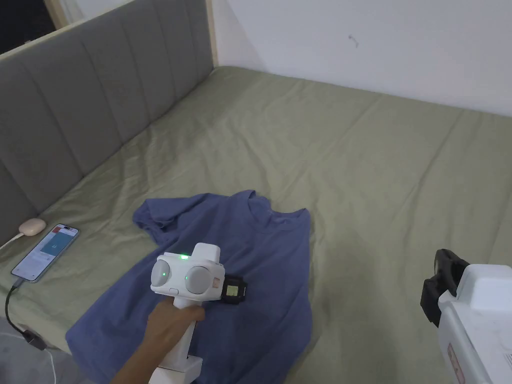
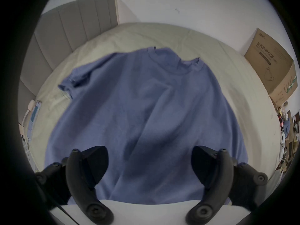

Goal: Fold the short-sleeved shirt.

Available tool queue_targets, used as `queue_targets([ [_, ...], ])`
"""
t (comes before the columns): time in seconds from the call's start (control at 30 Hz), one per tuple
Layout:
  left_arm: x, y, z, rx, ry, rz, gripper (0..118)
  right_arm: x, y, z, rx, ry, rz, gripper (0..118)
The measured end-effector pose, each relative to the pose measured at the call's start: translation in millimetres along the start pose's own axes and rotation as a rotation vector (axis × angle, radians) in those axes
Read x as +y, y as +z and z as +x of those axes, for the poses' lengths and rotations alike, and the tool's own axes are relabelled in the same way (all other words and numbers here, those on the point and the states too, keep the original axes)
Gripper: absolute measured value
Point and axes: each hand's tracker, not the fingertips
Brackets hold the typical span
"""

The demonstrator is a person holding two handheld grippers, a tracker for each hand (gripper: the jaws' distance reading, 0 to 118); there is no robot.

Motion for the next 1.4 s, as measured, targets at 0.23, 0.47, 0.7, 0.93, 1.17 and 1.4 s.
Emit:
queue_targets([
  [0.23,-8.8,10.0,17.6,-0.014,-0.021,0.022,37,-9.6,0.8,15.3,-0.016,-0.005,-0.028,0],
  [0.47,-9.4,31.7,0.8,-0.062,0.049,0.139,0,-11.8,9.0,28.7,-0.031,-0.026,-0.022,0],
  [0.7,9.7,115.0,15.4,-0.214,0.069,0.318,0,-7.3,28.1,43.7,-0.050,-0.052,0.017,0],
  [0.93,56.8,203.2,69.5,-0.358,-0.060,0.501,0,-4.2,63.0,67.9,-0.104,-0.078,0.060,0],
  [1.17,84.0,268.5,161.1,-0.481,-0.266,0.602,0,-4.5,102.8,105.1,-0.193,-0.095,0.112,0],
  [1.4,81.5,279.3,250.7,-0.608,-0.391,0.597,0,-6.0,142.5,141.3,-0.303,-0.102,0.144,0],
])
